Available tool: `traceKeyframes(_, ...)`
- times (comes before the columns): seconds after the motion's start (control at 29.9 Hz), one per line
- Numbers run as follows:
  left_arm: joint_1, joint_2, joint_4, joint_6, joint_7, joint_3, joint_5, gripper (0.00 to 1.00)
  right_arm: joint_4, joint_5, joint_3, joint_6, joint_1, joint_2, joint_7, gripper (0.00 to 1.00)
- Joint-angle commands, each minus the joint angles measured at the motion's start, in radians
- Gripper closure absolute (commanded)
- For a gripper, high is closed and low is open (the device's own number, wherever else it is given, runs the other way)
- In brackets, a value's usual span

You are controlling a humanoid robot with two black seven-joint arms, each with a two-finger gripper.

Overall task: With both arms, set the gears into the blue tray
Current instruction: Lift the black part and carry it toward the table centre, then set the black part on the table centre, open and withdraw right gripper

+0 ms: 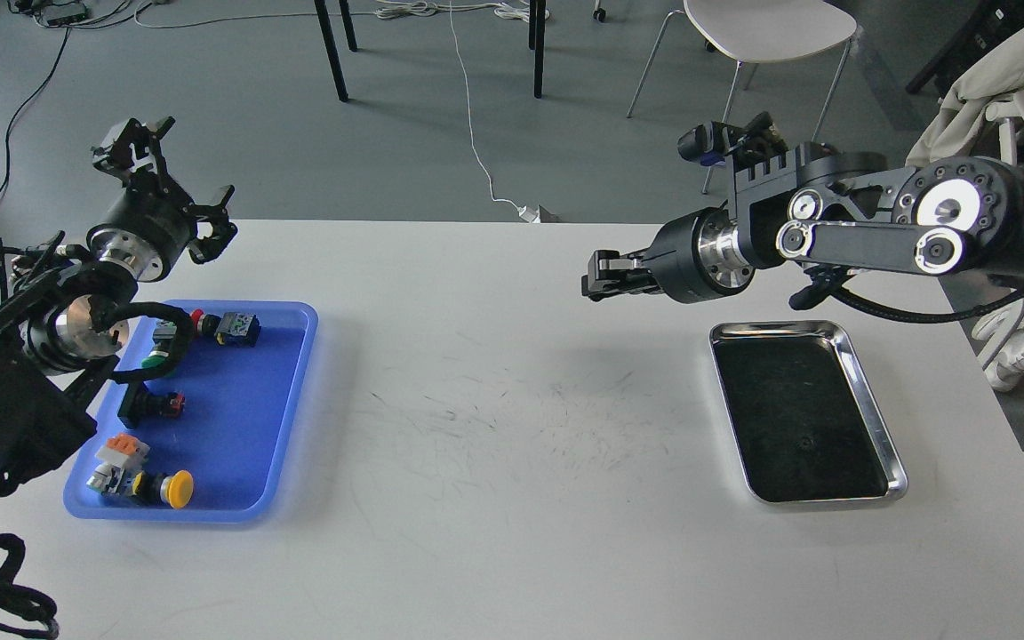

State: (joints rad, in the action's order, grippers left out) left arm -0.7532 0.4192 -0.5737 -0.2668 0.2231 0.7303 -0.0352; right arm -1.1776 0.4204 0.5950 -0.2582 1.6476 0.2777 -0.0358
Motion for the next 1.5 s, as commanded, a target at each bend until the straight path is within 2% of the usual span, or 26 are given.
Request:
traceKeyframes(0.0, -0.003, 0.009, 0.0, 0.0, -0.001, 0.001, 0.0, 0.02, 0.035, -0.017, -0.023, 0.057, -0.047, -0.119, -0.059, 0.98)
traceKeyframes(0.07, -0.003, 0.012, 0.0, 0.0, -0.001, 0.001, 0.0, 0.02, 0.061, -0.017, -0.046, 0.063, -0.08, -0.17, -0.076, 0.98)
traceKeyframes(0.2, -0.003, 0.012, 0.0, 0.0, -0.001, 0.001, 0.0, 0.02, 0.113, -0.019, -0.078, 0.063, -0.15, -0.274, -0.078, 0.98)
traceKeyframes(0.63, -0.005, 0.01, 0.0, -0.002, -0.001, 0.003, 0.0, 0.02, 0.266, -0.019, -0.141, 0.102, -0.305, -0.278, -0.079, 0.98)
traceKeyframes(0.97, -0.005, 0.007, 0.0, -0.005, -0.001, 0.003, 0.0, 0.02, 0.211, -0.117, -0.182, 0.094, -0.325, -0.278, -0.088, 0.97)
traceKeyframes(1.47, -0.005, 0.001, -0.002, -0.002, 0.001, 0.008, 0.0, 0.02, 0.17, -0.109, -0.178, 0.088, -0.43, -0.278, -0.061, 0.94)
